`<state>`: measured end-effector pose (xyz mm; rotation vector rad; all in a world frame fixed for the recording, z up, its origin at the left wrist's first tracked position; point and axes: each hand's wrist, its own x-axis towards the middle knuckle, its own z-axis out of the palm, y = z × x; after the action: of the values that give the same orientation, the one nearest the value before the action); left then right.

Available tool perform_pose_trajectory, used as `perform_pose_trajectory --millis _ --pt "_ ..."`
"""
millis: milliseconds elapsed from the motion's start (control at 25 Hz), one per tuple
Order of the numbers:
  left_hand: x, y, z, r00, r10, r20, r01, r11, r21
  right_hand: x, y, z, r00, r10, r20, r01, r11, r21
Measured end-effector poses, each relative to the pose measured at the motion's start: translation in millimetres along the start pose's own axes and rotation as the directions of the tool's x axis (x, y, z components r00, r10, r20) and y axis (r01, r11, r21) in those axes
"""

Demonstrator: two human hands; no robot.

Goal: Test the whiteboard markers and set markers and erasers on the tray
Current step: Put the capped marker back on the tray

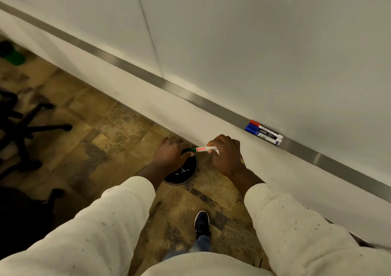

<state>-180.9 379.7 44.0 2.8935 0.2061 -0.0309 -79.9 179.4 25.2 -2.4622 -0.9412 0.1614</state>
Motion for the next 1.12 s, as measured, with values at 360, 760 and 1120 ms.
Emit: perform_pose_trajectory --millis 360,760,1120 --pt "-10.1 -76.0 8.7 0.971 -0.238 0.02 0.239 0.97 -0.036 67.0 -47.2 59.1 0.98 -0.105 0.172 0.107 0.994 -0.004" --pt "-17.0 -77.1 3.2 0.954 -0.281 0.105 0.287 0.956 -0.051 66.5 -50.3 64.6 0.955 -0.072 0.289 0.11 0.987 -0.117" --pt "-0.9 -22.4 -11.3 0.977 -0.174 0.122 0.175 0.985 0.003 34.0 -21.6 24.4 0.979 0.022 0.202 0.016 0.983 -0.185"
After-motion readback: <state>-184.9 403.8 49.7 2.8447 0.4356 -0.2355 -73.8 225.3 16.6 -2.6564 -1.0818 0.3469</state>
